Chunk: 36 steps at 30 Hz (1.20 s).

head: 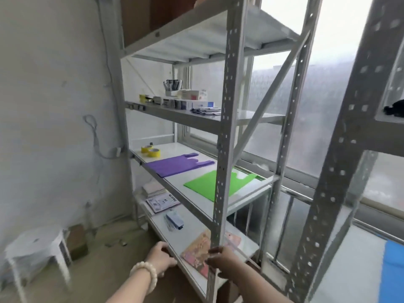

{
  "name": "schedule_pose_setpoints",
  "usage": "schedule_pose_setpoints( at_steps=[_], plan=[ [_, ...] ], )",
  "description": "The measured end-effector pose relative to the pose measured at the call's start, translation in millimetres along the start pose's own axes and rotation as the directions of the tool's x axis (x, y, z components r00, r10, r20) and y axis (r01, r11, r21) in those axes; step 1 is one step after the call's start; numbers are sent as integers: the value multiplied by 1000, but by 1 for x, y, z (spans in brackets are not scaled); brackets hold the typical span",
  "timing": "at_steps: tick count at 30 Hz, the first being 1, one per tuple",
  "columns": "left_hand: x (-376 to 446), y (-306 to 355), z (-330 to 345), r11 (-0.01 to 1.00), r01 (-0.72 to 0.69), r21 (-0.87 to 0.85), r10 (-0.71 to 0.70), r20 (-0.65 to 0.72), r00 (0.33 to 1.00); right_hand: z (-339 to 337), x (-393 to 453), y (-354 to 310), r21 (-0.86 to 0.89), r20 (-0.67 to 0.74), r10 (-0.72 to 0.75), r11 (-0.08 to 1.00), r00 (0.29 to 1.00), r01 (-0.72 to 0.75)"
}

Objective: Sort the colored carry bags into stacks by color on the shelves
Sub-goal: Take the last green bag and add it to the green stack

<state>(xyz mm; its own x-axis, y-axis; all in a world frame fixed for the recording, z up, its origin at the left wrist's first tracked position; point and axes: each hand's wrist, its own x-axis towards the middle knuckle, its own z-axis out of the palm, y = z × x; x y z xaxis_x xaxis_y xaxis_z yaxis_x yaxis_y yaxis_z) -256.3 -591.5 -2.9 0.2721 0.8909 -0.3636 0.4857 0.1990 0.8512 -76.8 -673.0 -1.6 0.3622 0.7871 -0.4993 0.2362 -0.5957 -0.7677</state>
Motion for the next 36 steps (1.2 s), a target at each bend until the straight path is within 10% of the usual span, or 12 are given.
schedule_pose_setpoints(
  at_steps=[21, 36],
  plan=[
    [376, 145, -75, 992, -129, 7, 123, 231, 965, -22, 311, -205, 331, -281, 67, 943, 957, 31],
    [522, 228, 9, 957, -254, 137, 134, 571, 810, -100, 366, -181, 576, -585, 457, 816, 670, -53]
  ],
)
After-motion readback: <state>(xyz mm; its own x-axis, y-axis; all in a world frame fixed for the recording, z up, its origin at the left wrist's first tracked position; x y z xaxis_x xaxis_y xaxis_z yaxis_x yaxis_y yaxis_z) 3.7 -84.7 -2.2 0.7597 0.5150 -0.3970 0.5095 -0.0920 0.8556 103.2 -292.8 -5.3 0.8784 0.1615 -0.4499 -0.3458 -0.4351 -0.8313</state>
